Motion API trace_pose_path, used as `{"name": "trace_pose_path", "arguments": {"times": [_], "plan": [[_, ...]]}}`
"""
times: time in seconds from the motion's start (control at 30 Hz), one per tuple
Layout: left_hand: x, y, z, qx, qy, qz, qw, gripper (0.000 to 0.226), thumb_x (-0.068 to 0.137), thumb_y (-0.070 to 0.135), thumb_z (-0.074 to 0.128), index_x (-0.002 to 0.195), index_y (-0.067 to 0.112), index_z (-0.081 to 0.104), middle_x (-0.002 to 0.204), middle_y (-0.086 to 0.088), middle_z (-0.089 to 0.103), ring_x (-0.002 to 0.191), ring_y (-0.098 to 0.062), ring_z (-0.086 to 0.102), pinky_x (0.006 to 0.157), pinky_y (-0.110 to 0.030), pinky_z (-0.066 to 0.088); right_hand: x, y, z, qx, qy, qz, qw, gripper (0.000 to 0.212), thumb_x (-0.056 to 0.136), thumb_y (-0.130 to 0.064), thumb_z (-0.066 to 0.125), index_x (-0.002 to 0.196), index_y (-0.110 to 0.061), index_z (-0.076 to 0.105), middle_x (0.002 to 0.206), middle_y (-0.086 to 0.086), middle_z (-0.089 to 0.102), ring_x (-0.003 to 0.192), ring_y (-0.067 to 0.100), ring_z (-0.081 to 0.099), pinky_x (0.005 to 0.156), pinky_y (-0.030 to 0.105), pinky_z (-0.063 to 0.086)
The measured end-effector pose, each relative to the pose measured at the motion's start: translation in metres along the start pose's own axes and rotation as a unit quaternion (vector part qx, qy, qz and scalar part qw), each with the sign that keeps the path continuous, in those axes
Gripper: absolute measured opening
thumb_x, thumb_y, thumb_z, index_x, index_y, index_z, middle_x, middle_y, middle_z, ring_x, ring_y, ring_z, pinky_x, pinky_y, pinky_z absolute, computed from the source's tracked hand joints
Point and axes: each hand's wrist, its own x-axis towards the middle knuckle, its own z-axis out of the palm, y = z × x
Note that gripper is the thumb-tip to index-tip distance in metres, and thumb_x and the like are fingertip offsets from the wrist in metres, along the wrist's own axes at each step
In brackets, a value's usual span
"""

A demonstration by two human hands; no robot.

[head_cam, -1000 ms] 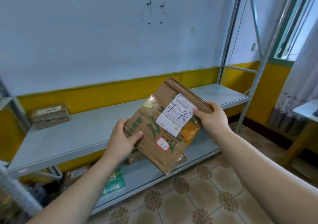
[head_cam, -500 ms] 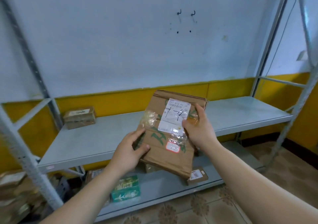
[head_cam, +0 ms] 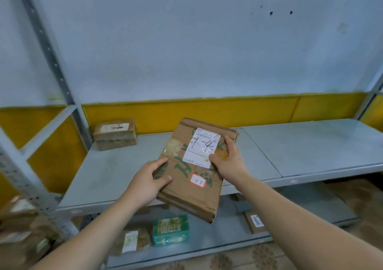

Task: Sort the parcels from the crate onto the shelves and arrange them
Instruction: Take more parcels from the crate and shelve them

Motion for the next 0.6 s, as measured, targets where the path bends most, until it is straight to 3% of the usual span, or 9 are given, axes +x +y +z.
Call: {"name": "trace_pose_path", "arguments": {"times": [0.1, 0.43, 0.53, 0.6], "plan": [[0.024, -0.027, -0.017, 0.006, -0.012, -0.032, 0.999, 0.057, 0.088, 0.024, 0.070, 0.140, 0.028, 0.048, 0.129, 0.006, 0.047, 0.113, -0.010, 0.048, 0.094, -0.022, 0.037, 0.029, 0.002, 0.034, -0.003, -0.035, 0.028, 0.999, 0.085, 0.085, -0.041, 0.069, 0.154, -0.041, 0.019, 0.154, -0.001, 0.036, 0.128, 0.026, 0.051, 0.099, 0.049, 0.051], [0.113, -0.080, -0.028, 0.001, -0.005, -0.138, 0.990, 0.052, 0.087, 0.027, 0.070, 0.136, 0.030, 0.052, 0.135, 0.006, 0.049, 0.119, -0.013, 0.050, 0.103, -0.029, 0.040, 0.139, 0.009, 0.108, -0.036, -0.092, 0.052, 0.994, 0.075, 0.089, -0.045, 0.065, 0.152, -0.037, 0.026, 0.149, 0.002, 0.040, 0.126, 0.026, 0.052, 0.103, 0.042, 0.047], [0.149, -0.081, -0.027, -0.003, 0.007, -0.153, 0.988, 0.052, 0.088, 0.025, 0.069, 0.137, 0.027, 0.052, 0.131, 0.008, 0.050, 0.117, -0.012, 0.051, 0.101, -0.026, 0.040, 0.178, 0.005, 0.112, -0.099, -0.113, 0.014, 0.989, 0.070, 0.090, -0.046, 0.060, 0.151, -0.031, 0.028, 0.154, 0.006, 0.029, 0.136, 0.029, 0.039, 0.109, 0.040, 0.037], [0.172, -0.082, -0.027, -0.002, 0.015, -0.164, 0.986, 0.051, 0.090, 0.026, 0.068, 0.138, 0.028, 0.051, 0.132, 0.007, 0.051, 0.116, -0.012, 0.051, 0.103, -0.030, 0.042, 0.199, -0.005, 0.113, -0.227, -0.107, -0.048, 0.967, 0.072, 0.092, -0.052, 0.053, 0.153, -0.029, 0.024, 0.162, 0.011, 0.010, 0.149, 0.031, 0.012, 0.118, 0.044, 0.018]]}}
